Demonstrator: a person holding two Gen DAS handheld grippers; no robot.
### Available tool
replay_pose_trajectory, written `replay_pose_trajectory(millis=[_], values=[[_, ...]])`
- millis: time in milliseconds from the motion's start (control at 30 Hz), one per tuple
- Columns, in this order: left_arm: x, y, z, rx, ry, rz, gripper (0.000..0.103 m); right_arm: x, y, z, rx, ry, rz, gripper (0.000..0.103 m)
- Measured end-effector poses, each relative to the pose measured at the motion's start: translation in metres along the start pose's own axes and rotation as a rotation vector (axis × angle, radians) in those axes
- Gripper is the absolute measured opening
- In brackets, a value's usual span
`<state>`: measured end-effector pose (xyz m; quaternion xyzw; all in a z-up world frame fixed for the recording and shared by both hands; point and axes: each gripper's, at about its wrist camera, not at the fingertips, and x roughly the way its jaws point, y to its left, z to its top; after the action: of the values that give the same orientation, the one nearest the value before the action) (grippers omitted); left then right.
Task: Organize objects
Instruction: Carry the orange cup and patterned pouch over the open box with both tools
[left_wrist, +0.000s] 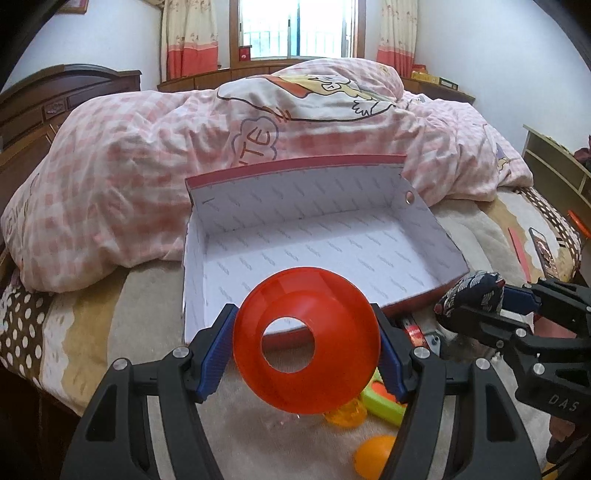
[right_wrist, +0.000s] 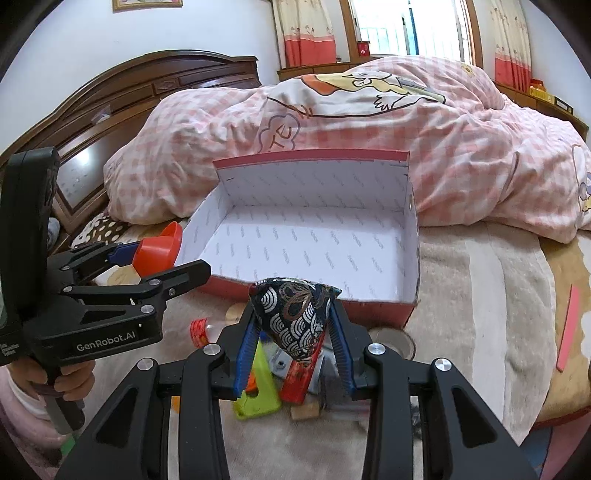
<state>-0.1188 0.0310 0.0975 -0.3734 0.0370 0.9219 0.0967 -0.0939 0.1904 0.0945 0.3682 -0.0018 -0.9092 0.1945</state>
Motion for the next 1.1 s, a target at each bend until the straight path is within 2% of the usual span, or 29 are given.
replay_pose_trajectory(millis=[633,1100], values=[[0.050,0.002,0.019,-0.014,0.058,0.005,0.069,0.047,-0.025,0.027,0.037,0.029,-0.031,0.038],[0.088,0.009,0.027,-0.030,0.117,0.047,0.069,0.077,-0.026,0.040,0.009,0.043,-0.081,0.038]])
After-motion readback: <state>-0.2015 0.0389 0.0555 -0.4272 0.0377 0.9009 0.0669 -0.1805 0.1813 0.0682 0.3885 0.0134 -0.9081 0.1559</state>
